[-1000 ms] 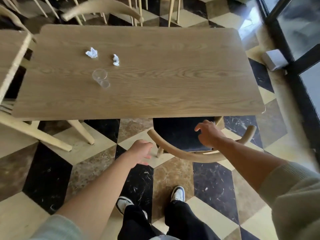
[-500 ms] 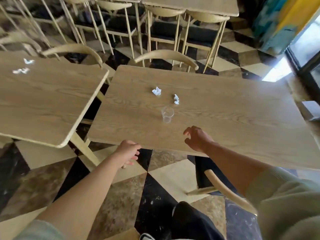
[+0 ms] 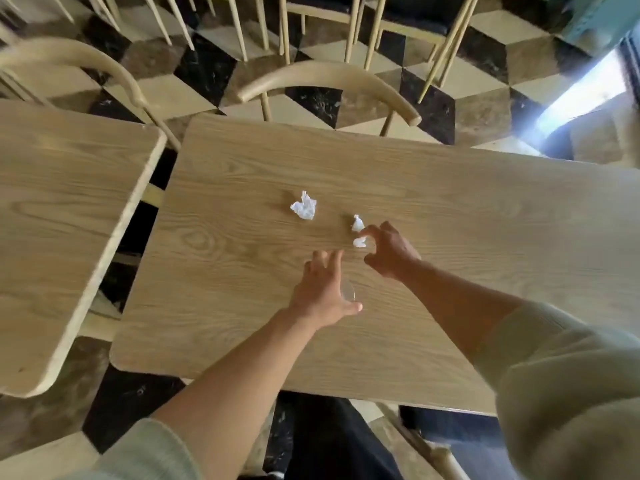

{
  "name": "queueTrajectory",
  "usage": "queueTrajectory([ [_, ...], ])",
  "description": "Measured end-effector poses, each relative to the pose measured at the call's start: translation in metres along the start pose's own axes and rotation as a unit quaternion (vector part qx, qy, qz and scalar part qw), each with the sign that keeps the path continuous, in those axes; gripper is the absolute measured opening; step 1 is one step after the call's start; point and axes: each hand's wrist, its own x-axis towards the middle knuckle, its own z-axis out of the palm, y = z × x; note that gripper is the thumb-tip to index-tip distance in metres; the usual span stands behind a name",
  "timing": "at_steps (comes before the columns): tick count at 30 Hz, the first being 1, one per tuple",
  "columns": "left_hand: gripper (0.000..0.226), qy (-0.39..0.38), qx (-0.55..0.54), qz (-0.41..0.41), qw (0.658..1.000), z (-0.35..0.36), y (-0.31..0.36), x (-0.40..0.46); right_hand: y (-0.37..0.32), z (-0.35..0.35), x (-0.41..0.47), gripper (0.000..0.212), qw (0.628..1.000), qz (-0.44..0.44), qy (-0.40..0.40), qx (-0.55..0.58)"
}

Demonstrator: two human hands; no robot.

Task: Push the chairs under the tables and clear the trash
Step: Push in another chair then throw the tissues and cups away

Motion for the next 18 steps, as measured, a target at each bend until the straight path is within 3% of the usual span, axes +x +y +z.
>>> queueTrajectory([
  [3, 0.076, -0.015, -0.02, 0.025, 0.999, -0.002, -0.012, 0.014, -0.006, 0.012, 0.026, 0.059, 0.999, -0.033, -0.009, 0.002],
  [6, 0.057, 0.022, -0.047, 0.022, 0.998, -0.021, -0.028, 0.021, -0.018, 0.019, 0.039, 0.03, 0.997, -0.043, 0.06, 0.036],
  [8, 0.057, 0.056, -0.053, -0.014, 0.997, -0.04, -0.042, 0.025, -0.033, 0.019, 0.043, 0.018, 0.993, -0.068, 0.067, 0.075],
  [13, 0.076, 0.086, -0.03, -0.11, 0.99, -0.082, -0.074, 0.029, -0.105, 0.011, 0.043, 0.014, 0.964, -0.129, 0.066, 0.223],
  [15, 0.078, 0.1, -0.039, -0.141, 0.984, -0.092, -0.081, 0.026, -0.13, 0.009, 0.042, 0.014, 0.956, -0.161, 0.038, 0.242],
  [18, 0.055, 0.12, -0.042, -0.123, 0.984, -0.101, -0.084, 0.028, -0.152, 0.008, 0.042, 0.01, 0.956, -0.221, -0.082, 0.173],
])
